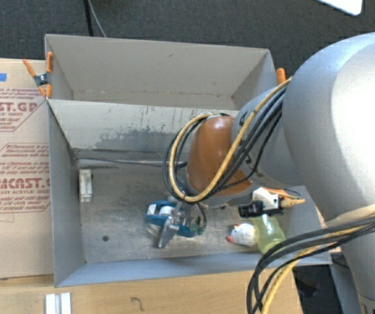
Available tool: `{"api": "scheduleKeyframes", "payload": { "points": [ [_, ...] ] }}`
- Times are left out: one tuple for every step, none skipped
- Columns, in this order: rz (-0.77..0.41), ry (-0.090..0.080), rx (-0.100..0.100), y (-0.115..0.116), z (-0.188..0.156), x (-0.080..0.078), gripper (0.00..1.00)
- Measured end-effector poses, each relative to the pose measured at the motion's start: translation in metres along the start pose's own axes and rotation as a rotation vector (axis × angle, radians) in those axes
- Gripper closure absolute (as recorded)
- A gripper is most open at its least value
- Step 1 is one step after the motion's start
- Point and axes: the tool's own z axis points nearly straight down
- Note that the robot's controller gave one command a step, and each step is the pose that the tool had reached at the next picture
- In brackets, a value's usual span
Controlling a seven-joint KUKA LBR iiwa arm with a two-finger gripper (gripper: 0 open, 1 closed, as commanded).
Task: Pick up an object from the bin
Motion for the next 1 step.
{"api": "scheduleKeyframes", "payload": {
  "points": [
    [0.000, 0.000, 0.000, 0.0000, 0.0000, 0.0000, 1.00]
  ]
}}
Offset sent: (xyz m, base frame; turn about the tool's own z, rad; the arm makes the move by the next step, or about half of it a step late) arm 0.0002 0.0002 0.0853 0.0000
